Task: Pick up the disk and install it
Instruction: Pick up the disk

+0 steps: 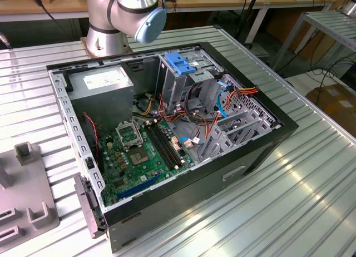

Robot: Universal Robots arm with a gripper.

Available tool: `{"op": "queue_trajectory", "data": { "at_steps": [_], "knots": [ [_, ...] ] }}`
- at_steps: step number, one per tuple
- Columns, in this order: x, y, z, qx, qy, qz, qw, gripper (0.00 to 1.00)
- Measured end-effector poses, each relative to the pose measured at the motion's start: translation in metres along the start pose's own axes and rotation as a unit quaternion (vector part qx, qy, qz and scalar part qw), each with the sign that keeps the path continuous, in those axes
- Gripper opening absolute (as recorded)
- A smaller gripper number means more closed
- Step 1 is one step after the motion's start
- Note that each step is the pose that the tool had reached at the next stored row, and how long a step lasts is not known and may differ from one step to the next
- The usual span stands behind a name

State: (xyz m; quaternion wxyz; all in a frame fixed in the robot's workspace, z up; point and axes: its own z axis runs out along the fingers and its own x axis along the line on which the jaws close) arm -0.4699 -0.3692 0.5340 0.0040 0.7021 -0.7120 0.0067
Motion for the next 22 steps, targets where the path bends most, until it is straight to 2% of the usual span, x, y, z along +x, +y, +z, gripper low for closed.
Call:
{"op": "queue_trajectory", "data": {
  "at_steps": [22],
  "knots": [
    [-0.0004,-0.0258,0.0001,0.0000,0.0000,0.000,1.00000,0.37]
  ]
}}
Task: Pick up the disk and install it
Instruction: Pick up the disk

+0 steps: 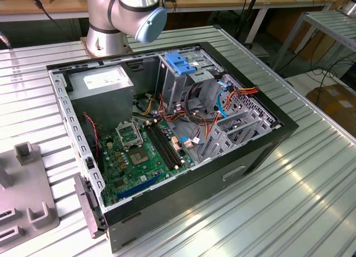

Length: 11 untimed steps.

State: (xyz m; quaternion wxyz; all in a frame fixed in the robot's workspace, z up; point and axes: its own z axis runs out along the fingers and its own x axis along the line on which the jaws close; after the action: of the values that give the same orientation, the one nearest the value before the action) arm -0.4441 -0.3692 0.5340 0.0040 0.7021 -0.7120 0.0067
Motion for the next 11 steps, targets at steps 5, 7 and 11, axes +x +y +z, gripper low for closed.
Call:
{"op": "queue_trajectory", "data": {
  "at_steps": [5,7,11],
  "knots": [
    [-0.0001,-0.0055,0.0000,0.0000,0.0000,0.000,1.00000,0.37],
    [-0.0001,-0.0070,0.0000,0.0000,0.0000,0.000,1.00000,0.37],
    [-0.0001,-0.0098,0.0001,0.0000,0.0000,0.000,1.00000,0.37]
  ]
}}
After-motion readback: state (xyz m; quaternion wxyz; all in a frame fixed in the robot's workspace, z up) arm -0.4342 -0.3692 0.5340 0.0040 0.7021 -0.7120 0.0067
